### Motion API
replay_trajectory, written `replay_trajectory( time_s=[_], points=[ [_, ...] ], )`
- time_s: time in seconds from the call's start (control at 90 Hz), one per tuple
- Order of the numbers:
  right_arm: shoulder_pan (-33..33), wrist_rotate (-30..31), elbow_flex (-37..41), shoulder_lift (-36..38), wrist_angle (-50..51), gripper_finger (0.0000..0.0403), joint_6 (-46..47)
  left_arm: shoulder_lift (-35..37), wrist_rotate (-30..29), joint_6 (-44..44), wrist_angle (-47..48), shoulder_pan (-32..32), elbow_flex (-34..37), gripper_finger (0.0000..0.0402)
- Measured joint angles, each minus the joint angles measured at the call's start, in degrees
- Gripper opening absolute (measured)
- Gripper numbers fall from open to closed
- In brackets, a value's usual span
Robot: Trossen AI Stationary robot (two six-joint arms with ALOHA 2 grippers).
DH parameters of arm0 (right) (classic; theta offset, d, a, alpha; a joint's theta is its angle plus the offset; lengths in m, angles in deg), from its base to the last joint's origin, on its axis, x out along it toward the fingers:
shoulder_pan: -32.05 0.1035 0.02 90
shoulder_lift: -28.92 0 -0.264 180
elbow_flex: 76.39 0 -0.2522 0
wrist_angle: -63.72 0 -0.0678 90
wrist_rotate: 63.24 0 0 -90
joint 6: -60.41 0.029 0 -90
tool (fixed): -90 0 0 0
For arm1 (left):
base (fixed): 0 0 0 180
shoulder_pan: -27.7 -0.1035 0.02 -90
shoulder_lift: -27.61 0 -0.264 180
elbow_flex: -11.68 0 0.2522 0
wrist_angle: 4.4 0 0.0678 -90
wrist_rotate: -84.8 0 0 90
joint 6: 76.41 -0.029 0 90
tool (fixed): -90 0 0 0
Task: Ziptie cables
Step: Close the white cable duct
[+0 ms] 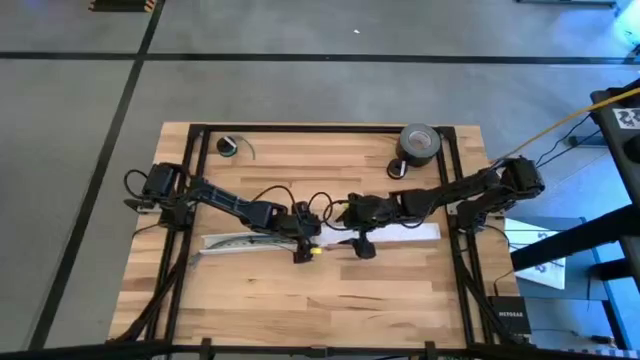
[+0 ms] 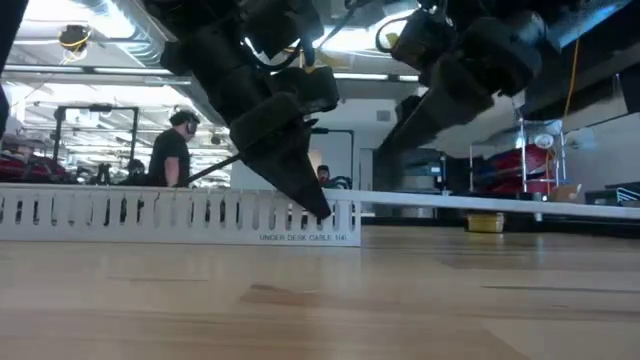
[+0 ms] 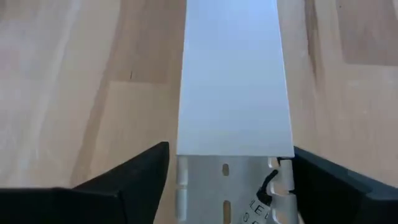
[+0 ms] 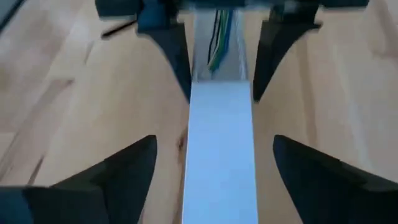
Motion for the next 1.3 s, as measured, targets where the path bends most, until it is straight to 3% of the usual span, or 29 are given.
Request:
replay_trajectory(
  time_s=[0.2, 0.389, 0.667, 1.3],
  points=[
    [-0.01, 0.4, -1.89, 0.07, 10.18, 0.0308, 0.25, -0.01, 0.0, 0.0, -0.1, 0.0, 0.0, 0.0282],
    [-0.01, 1.57, -1.09, -1.53, 1.47, 0.0308, 0.08, -0.01, 0.0, 0.0, -0.27, 0.0, 0.0, 0.0282],
    [-0.05, 2.18, -0.89, -6.17, 1.37, 0.0308, -0.84, -0.01, 0.0, 0.0, -0.13, 0.0, 0.0, 0.0282],
    [0.04, 3.08, -0.84, -8.54, -0.85, 0.0308, -1.25, -0.01, 0.02, 0.0, -0.03, 0.0, 0.0, 0.0282]
  ],
)
